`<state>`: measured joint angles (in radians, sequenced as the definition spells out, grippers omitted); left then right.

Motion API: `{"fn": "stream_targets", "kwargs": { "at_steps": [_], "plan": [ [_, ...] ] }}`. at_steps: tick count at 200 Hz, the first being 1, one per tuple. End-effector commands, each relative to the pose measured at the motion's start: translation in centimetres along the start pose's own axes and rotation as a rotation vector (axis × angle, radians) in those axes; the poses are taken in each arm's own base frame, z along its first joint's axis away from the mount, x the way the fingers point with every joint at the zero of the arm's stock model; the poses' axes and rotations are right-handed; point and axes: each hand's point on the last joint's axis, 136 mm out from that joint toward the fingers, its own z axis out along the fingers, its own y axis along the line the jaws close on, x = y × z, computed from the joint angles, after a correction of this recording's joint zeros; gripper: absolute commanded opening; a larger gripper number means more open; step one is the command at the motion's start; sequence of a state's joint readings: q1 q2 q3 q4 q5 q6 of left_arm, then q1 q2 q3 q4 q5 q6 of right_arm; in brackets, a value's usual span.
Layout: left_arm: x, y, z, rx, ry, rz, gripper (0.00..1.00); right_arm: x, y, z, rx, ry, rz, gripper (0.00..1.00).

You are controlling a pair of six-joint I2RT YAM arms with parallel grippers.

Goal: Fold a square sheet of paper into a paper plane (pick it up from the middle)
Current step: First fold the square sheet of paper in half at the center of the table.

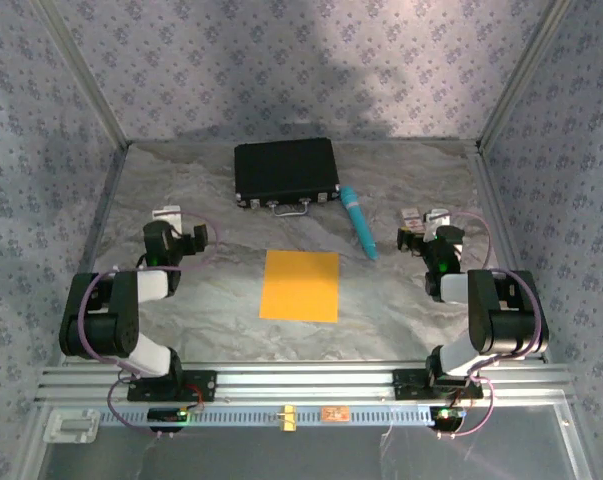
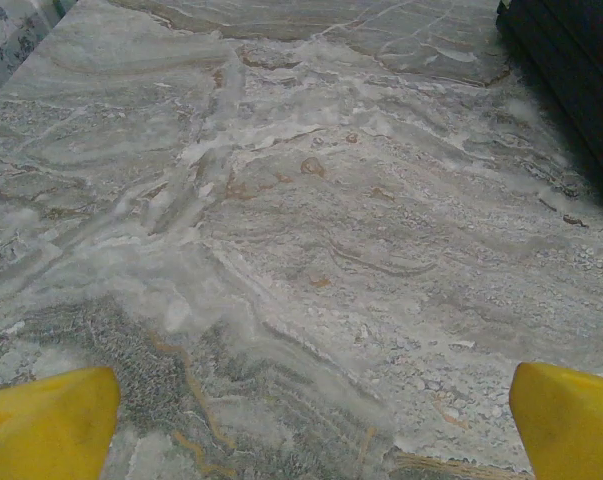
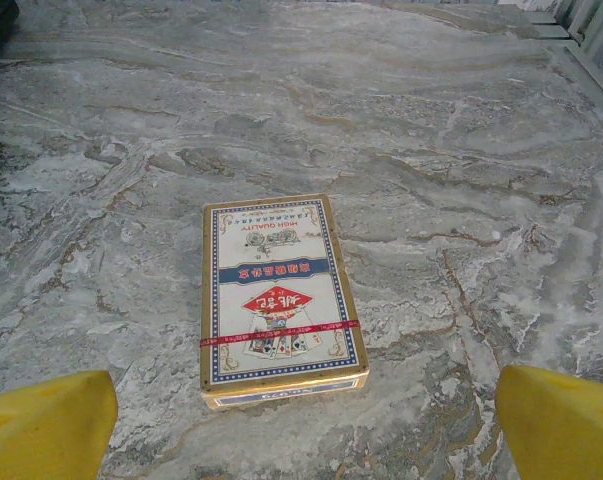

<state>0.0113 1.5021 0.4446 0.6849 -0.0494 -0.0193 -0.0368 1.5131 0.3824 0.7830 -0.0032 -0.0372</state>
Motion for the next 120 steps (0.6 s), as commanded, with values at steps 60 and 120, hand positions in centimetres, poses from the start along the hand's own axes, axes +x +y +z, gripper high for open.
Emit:
{"fn": "stream_targets", "kwargs": {
  "at_steps": [60,120],
  "plan": [
    [-1.09,0.03,0.28,-0.004,-0.034,-0.006,1.0,-0.76,-0.14,0.28,0.005,-0.016,0.006,0.99],
    [-1.09,0.06,0.3,-0.003,-0.033,-0.01,1.0,-0.78,-0.35,0.3,-0.003,-0.016,0.021,0.99]
  ]
}}
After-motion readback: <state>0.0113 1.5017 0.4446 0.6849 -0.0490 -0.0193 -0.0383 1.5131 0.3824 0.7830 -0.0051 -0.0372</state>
